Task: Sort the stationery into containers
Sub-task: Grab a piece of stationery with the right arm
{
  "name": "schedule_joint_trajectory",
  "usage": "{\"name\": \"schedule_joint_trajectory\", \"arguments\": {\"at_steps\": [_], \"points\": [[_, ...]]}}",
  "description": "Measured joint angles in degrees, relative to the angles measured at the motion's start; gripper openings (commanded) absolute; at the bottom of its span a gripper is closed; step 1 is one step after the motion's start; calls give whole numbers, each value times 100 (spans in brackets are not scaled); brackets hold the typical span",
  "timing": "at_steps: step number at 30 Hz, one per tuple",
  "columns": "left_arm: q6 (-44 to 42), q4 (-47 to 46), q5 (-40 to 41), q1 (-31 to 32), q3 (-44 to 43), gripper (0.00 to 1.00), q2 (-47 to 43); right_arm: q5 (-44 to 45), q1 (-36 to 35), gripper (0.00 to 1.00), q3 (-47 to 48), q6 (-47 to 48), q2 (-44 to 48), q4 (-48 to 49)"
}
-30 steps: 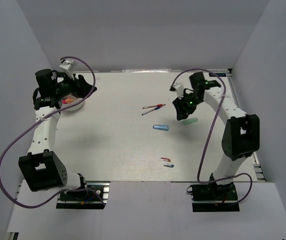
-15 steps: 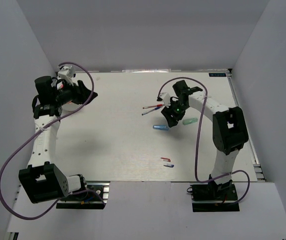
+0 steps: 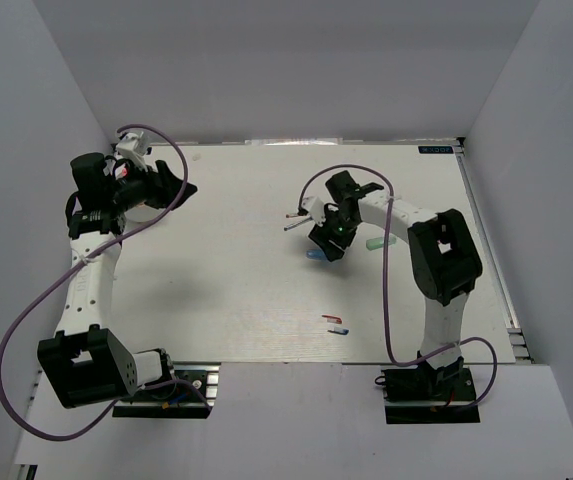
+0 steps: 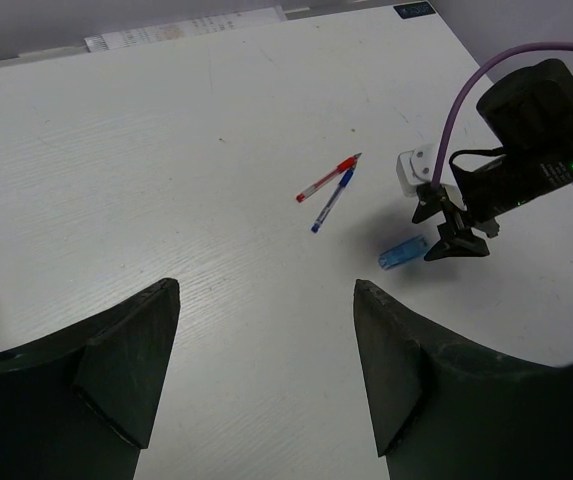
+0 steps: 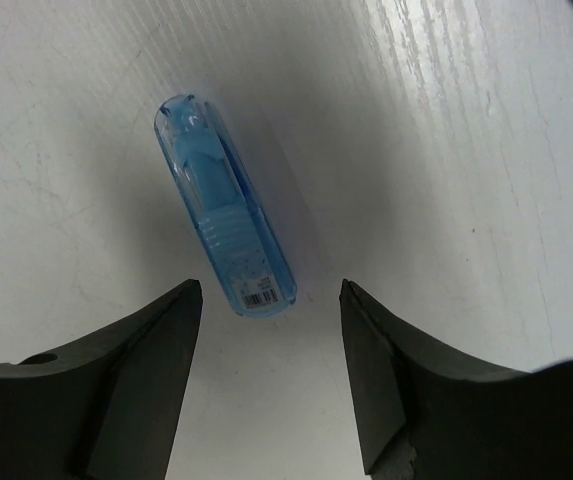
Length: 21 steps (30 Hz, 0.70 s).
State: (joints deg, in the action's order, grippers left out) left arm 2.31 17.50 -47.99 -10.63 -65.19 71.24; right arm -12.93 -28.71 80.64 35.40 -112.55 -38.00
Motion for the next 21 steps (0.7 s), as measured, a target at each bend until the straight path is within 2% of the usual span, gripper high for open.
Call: {"name": "schedule_joint_trajectory", "arguments": {"at_steps": [4,9,10,12,13,15,16,21], "points": [[31,-44,24,0,22,80,-11,109,-114,56,-107,57,-22,155],[72,-166,72,0,162,80,-120,299,-269,43,-289,164,-7,365],[76,-184,76,0,188,80,-144,352,-291,31,-328,192,7,428],[90,-221,90,0,212,79,-168,374,-319,19,-437,243,85,544],[107,-254,92,0,221,79,-173,391,-337,10,-496,249,125,599],[162,-317,94,0,251,79,-184,400,-369,3,-590,205,199,669],[195,-339,94,0,278,79,-192,378,-382,0,-616,197,227,678],[621,-647,-44,9,575,76,-304,-50,-407,0,-621,-249,525,621]]}}
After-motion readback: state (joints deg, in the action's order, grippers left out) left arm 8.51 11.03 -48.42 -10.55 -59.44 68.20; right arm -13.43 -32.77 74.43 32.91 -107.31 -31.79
